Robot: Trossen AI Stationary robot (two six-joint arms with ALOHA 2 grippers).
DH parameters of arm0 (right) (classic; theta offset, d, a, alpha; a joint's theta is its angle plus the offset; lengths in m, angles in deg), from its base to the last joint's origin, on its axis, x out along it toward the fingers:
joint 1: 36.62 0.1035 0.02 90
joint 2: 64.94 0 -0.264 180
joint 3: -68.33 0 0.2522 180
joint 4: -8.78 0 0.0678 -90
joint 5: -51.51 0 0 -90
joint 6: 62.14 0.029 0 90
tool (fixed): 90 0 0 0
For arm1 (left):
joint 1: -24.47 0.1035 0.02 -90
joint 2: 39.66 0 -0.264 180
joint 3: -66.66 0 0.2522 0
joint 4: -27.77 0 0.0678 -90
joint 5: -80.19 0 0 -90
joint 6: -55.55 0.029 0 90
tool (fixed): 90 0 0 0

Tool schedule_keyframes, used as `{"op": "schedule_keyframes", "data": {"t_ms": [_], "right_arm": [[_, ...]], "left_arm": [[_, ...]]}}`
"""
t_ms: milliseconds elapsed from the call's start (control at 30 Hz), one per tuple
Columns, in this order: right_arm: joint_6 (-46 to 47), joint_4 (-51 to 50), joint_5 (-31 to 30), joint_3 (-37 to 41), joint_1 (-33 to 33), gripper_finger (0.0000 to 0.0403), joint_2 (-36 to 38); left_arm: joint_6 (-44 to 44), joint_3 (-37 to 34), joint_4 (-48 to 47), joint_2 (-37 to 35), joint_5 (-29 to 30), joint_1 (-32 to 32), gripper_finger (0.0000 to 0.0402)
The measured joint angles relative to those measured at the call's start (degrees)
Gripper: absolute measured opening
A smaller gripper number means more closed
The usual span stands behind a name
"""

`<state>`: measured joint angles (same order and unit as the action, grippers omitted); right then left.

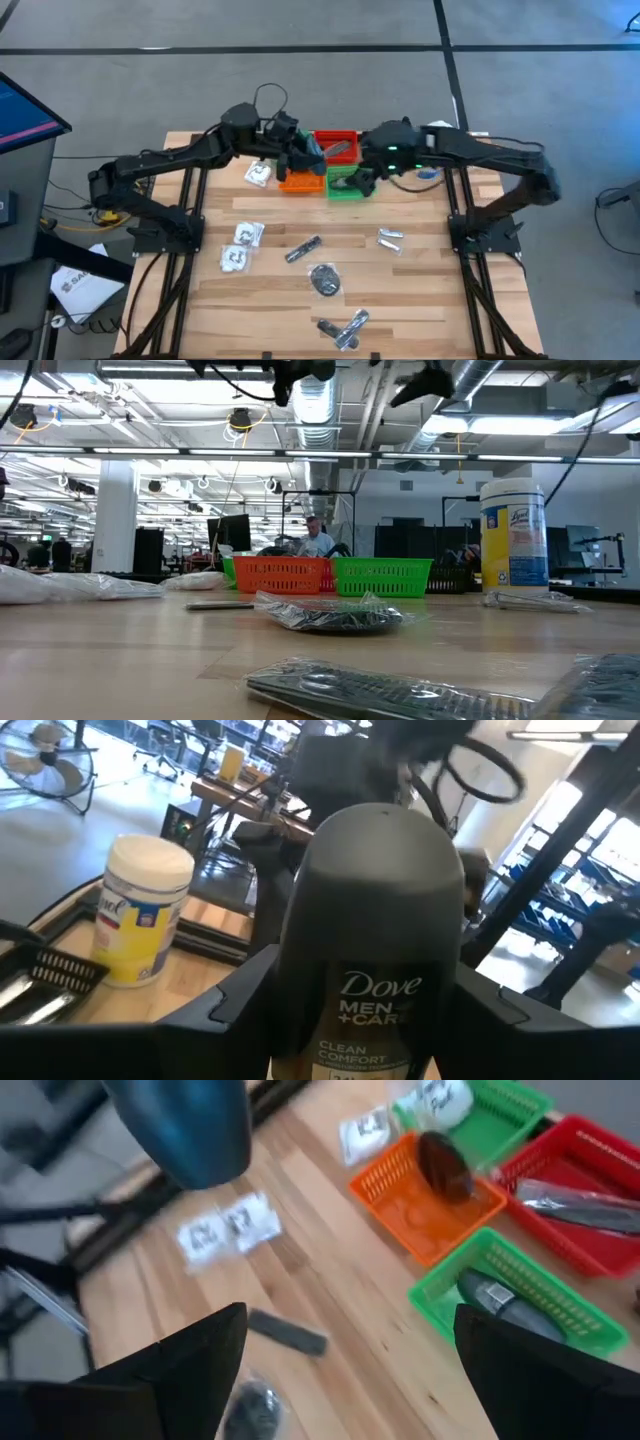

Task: Pick & Place Travel size toiletries
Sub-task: Put the black deodorant into the green bin

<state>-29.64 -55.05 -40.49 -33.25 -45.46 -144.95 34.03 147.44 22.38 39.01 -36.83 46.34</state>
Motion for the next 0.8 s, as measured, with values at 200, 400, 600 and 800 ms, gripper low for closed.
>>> {"op": "schedule_keyframes", "data": {"t_ms": [200,400,600,800], "right_arm": [[7.53,11.04,-1.09,14.14,0.24,0.0345,12.29],[11.45,14.37,-4.76,23.55,1.79,0.0346,20.29],[10.38,14.71,-5.84,26.54,2.14,0.0345,25.53],[3.37,15.52,-7.39,27.18,2.32,0.0341,32.38]], "left_arm": [[3.35,4.06,-3.19,6.01,-0.48,-0.98,0.019],[11.31,14.47,-13.5,15.66,-0.44,-2.99,0.019],[17.67,26.13,-22.42,25.66,2.66,-3.74,0.019],[21.49,33.67,-28.71,33.36,7.72,-3.8,0.019]]}}
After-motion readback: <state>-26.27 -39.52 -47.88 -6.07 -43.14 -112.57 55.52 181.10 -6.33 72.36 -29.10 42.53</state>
